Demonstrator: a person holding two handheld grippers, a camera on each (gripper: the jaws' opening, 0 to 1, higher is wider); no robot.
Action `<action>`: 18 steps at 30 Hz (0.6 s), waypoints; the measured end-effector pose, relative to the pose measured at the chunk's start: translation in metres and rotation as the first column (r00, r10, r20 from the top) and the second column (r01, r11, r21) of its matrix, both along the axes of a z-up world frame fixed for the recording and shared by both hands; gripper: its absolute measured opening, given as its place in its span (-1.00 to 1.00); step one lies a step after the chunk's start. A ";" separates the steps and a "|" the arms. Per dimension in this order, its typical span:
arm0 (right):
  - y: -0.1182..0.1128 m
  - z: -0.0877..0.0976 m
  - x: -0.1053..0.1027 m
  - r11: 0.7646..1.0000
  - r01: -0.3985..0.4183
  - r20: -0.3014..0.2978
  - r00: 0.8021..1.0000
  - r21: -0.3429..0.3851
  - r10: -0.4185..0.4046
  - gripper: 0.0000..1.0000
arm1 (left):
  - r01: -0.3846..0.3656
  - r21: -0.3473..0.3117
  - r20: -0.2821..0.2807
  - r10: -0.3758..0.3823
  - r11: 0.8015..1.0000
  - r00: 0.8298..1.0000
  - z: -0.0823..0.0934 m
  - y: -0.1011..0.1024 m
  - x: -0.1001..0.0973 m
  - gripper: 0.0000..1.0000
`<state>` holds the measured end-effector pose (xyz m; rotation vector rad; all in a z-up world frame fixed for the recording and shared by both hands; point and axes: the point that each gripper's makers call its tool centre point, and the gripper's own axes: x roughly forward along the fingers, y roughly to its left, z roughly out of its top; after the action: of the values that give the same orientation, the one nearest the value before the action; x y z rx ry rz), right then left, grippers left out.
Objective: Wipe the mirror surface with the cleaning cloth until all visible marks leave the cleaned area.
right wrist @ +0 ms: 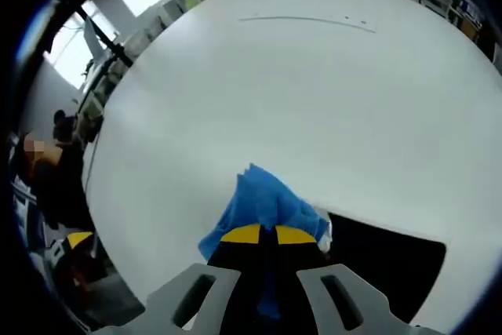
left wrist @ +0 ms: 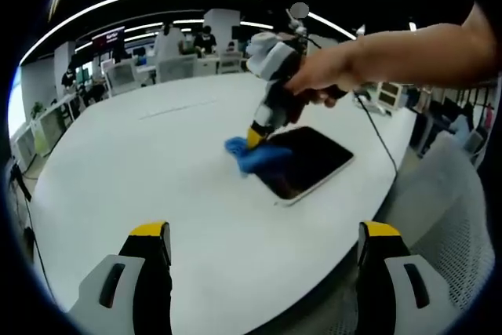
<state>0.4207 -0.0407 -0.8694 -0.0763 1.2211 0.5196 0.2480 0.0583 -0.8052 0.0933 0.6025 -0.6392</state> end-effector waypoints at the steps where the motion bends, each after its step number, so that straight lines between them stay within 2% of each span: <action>1: 0.000 0.002 -0.001 1.000 -0.001 0.001 1.000 -0.001 0.001 -1.00 | 0.001 0.002 0.000 -0.001 1.000 1.000 0.000 0.000 0.000 0.99; 4: 0.000 0.001 0.005 1.000 0.005 -0.001 1.000 0.002 -0.005 -1.00 | 0.000 0.004 -0.003 0.000 1.000 1.000 0.000 0.000 0.000 0.99; 12: -0.001 0.005 0.003 1.000 0.019 -0.008 1.000 0.019 -0.019 -1.00 | -0.001 0.008 0.002 0.001 1.000 1.000 -0.001 0.001 0.000 0.99; 18: -0.001 0.006 0.002 1.000 -0.001 0.000 1.000 0.020 0.001 -1.00 | -0.005 0.010 0.004 0.005 1.000 1.000 0.000 0.001 0.000 0.99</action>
<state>0.4224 -0.0413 -0.8634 -0.0603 1.2155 0.5330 0.2485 0.0595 -0.8056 0.1019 0.6023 -0.6317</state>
